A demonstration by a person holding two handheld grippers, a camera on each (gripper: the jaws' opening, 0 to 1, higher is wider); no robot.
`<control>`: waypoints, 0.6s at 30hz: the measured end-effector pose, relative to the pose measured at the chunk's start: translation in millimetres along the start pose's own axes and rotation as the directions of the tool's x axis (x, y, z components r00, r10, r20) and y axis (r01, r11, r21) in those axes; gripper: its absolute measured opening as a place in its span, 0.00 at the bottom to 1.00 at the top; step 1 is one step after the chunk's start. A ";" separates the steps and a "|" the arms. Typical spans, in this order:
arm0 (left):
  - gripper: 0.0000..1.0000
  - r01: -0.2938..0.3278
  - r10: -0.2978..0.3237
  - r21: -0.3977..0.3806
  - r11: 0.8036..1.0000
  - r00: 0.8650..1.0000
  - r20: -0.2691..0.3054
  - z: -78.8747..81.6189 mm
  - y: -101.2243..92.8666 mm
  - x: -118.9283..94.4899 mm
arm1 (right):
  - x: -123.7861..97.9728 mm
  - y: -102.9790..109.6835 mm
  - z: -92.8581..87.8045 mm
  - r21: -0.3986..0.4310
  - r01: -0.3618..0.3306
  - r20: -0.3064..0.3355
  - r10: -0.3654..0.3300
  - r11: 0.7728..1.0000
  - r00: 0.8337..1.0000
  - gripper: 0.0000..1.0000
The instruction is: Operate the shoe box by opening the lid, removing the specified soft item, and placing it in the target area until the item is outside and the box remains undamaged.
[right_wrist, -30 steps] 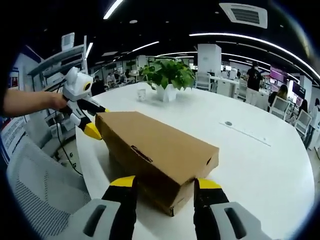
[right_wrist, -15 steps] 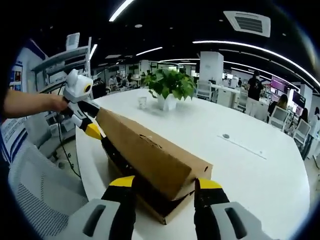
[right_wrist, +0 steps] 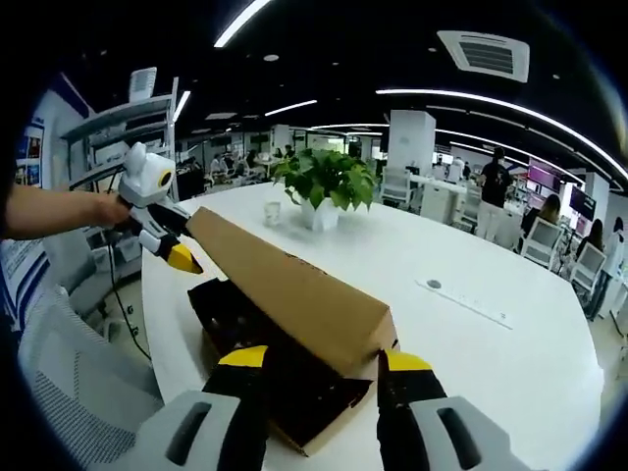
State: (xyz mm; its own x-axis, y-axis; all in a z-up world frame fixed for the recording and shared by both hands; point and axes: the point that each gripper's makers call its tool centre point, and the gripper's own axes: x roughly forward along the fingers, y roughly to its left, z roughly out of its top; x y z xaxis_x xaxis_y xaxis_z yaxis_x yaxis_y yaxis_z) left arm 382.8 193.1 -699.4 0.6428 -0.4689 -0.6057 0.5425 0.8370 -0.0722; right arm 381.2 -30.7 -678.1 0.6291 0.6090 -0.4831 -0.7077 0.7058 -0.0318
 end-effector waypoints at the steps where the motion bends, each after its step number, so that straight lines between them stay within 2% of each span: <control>1: 0.56 -0.002 0.002 0.000 1.000 1.000 0.001 1.2 1.1 -0.1 | 0.4 -2.3 2.5 0.000 0.005 0.005 -0.005 1.000 1.000 0.37; 12: 0.43 -0.051 0.051 0.002 0.999 0.998 0.025 16.1 16.8 0.3 | 6.4 -20.0 17.3 -0.009 0.049 0.026 -0.048 0.999 0.998 0.29; 18: 0.35 -0.073 0.074 -0.005 0.997 0.997 0.035 21.9 25.2 1.1 | 8.6 -32.3 22.0 -0.025 0.079 0.026 -0.078 0.997 0.997 0.20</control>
State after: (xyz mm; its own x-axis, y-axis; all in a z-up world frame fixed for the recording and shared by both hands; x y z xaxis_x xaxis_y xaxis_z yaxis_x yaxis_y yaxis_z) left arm 409.0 207.5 -684.6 0.6994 -0.4156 -0.5814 0.4913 0.8704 -0.0312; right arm 416.6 -40.4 -662.0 0.6905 0.5614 -0.4562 -0.6638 0.7423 -0.0913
